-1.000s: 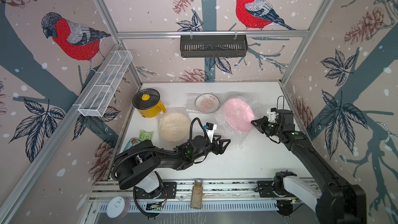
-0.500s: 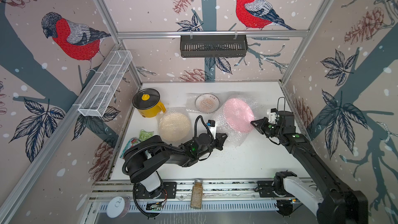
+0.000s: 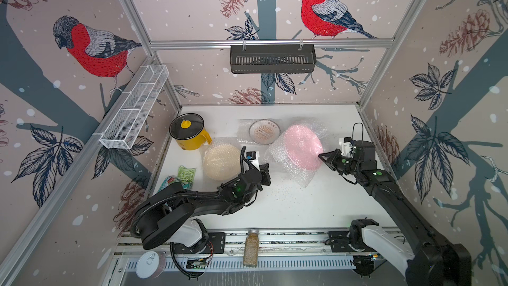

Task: Unpack dinner plates from bubble wrap
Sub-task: Unwrap the bubble wrap at the center of the board.

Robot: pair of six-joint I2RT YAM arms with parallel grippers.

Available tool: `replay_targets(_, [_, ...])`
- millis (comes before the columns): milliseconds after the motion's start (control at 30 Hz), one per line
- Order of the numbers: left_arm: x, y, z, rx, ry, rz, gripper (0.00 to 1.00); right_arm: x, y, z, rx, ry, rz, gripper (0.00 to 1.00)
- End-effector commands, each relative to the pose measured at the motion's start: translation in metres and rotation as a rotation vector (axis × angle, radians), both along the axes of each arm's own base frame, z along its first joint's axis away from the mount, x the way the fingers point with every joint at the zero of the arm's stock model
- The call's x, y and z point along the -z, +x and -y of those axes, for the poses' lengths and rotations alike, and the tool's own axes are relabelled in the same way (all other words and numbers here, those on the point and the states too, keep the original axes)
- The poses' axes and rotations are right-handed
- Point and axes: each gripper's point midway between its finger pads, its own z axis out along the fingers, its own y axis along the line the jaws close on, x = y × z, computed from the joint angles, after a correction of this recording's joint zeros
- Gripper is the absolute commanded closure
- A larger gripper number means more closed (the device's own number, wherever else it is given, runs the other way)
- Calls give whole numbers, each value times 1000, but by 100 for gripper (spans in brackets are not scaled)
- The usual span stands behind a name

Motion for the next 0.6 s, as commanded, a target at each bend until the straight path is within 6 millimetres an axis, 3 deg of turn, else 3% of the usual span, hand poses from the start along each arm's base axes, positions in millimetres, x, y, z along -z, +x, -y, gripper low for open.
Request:
replay_targets(0, [-3, 5, -31, -82, 57, 11, 100, -8, -3, -5, -49, -23, 49, 95])
replay_targets(100, [-26, 6, -54, -128, 86, 60, 100, -7, -8, -10, -81, -56, 66, 95])
replay_targets(367, [-99, -4, -107, -267, 118, 205, 100, 2, -12, -46, -183, -216, 87, 96])
replay_targets(467, [-125, -10, -116, -270, 103, 269, 100, 16, -7, -46, -172, -301, 69, 96])
replay_targets(567, [-145, -17, -112, -210, 87, 315, 100, 32, -5, -52, -185, -355, 48, 96])
